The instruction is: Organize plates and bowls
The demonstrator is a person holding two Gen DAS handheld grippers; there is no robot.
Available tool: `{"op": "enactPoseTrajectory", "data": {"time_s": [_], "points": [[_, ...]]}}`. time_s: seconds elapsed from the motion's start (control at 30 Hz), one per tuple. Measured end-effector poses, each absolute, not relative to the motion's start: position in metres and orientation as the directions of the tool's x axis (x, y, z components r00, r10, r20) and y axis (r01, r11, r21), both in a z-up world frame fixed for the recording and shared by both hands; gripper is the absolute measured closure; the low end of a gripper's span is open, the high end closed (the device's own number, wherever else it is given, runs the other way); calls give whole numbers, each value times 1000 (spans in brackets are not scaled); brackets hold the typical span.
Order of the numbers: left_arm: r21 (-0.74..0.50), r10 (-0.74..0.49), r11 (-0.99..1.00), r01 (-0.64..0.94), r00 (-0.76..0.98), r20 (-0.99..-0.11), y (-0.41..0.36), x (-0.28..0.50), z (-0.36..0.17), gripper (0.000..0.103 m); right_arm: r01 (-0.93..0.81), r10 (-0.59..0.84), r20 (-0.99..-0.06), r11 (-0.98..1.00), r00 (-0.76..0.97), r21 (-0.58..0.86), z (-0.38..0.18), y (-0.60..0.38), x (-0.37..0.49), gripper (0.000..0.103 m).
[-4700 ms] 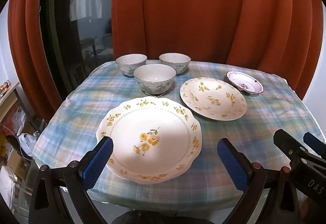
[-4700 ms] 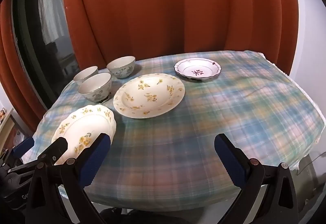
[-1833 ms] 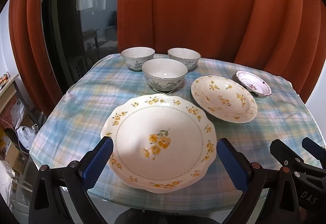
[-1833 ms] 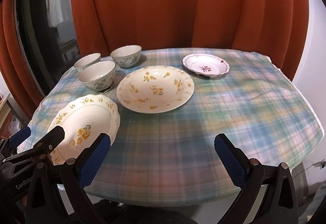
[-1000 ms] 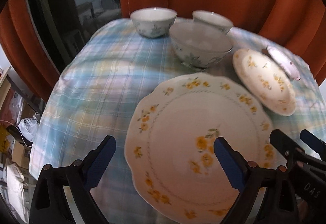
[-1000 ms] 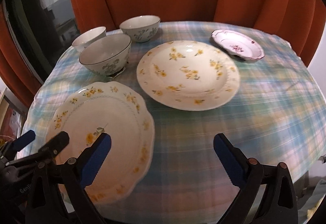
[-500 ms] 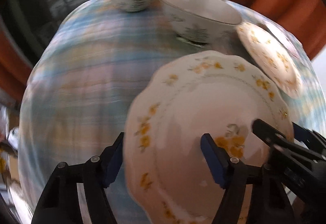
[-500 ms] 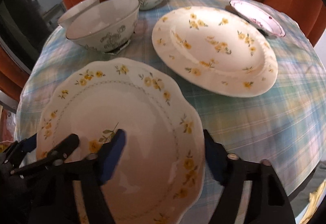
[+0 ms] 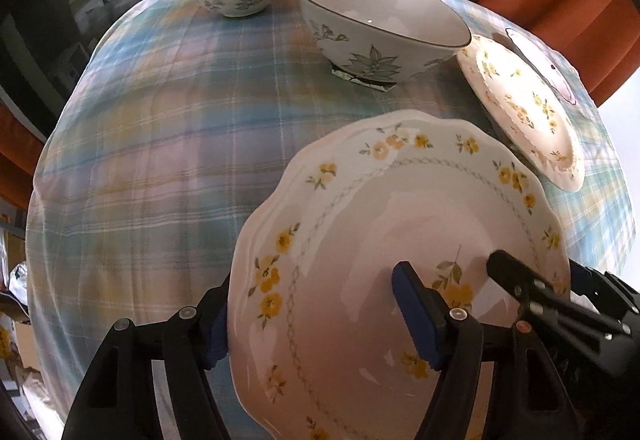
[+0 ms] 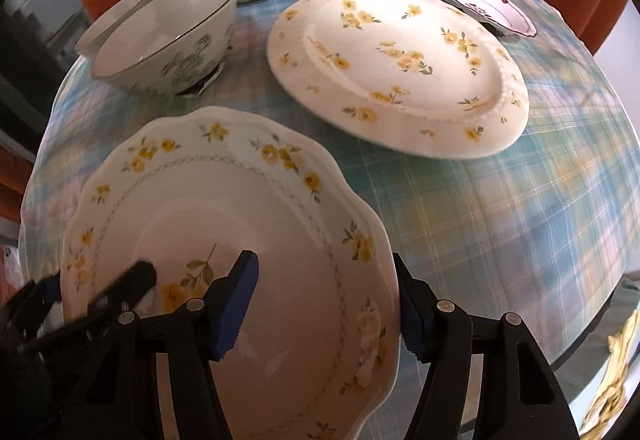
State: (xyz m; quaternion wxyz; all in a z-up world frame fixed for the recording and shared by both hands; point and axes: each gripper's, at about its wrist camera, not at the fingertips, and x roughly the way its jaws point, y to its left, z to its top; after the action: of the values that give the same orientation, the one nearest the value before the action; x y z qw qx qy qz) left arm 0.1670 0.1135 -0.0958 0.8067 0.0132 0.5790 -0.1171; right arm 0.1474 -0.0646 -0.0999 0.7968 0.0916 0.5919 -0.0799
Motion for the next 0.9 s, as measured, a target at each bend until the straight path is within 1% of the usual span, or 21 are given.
{"op": "enactPoseTrajectory", "data": {"time_s": [0.1, 0.23, 0.5, 0.9], "points": [[-109, -168, 972, 207, 298, -940, 112, 163, -90, 31, 210, -33, -957, 977, 288, 30, -93, -58, 142, 36], [-94, -159, 973, 209, 324, -933, 105, 154, -79, 31, 202, -23, -956, 979, 293, 39, -83, -59, 137, 36], [-78, -144, 980, 184, 379, -914, 78, 146, -66, 31, 176, 1, -942, 982, 336, 64, -68, -88, 134, 36], [-67, -125, 986, 151, 412, -902, -8, 135, -55, 31, 135, 23, -926, 988, 377, 79, -50, -174, 128, 36]]}}
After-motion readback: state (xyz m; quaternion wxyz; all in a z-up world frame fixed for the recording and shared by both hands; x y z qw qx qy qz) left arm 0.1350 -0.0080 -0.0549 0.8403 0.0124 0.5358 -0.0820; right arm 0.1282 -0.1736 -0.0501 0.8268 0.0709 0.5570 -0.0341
